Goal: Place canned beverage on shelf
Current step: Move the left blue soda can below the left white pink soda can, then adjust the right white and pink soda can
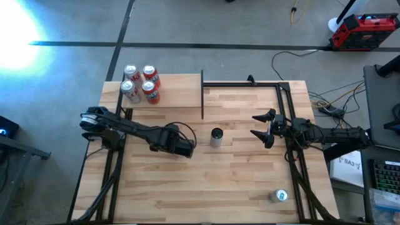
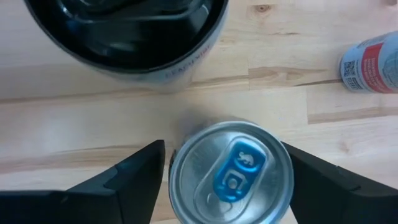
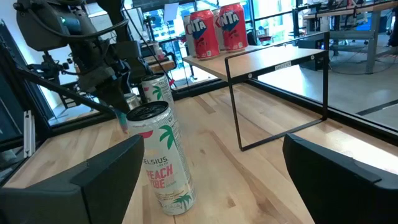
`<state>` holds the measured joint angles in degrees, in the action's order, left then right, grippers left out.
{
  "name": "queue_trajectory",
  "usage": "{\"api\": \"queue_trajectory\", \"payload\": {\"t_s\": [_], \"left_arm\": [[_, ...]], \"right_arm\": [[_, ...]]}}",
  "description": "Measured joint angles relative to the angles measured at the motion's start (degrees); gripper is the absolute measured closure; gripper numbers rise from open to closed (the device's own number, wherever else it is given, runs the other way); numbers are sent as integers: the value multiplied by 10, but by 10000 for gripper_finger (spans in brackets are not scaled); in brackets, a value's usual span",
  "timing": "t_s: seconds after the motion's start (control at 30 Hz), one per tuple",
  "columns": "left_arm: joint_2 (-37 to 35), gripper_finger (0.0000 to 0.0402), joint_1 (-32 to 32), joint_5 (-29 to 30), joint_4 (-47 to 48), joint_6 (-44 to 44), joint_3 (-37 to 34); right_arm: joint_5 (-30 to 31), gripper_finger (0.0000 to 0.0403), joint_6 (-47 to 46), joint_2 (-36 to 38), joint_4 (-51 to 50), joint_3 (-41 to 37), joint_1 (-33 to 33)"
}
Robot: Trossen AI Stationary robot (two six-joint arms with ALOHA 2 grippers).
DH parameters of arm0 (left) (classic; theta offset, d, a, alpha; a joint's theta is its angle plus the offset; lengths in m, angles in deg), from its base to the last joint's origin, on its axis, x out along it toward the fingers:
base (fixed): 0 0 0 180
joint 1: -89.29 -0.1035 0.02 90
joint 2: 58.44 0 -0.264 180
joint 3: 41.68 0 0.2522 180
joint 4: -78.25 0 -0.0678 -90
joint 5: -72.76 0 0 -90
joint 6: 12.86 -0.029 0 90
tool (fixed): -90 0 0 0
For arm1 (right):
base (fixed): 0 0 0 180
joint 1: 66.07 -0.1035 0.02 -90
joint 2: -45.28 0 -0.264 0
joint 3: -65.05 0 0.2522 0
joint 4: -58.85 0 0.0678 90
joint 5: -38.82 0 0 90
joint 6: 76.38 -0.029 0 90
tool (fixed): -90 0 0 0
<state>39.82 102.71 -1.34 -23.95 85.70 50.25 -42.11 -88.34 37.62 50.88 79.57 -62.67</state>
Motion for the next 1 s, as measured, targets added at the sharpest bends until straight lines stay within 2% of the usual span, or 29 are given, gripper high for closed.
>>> {"api": "queue_trajectory", "payload": {"t_s": [0.27, 0.53, 0.8, 1.0], "left_arm": [[0, 123, 10, -9, 1, 20, 0], [0, 123, 39, -42, -5, 83, 0], [0, 122, 81, -61, -55, 145, 0], [15, 122, 93, -70, -121, 156, 0]], "right_arm": [[0, 35, 0, 0, 0, 0, 0], [0, 35, 0, 0, 0, 0, 0], [0, 35, 0, 0, 0, 0, 0], [0, 35, 0, 0, 0, 0, 0]]}}
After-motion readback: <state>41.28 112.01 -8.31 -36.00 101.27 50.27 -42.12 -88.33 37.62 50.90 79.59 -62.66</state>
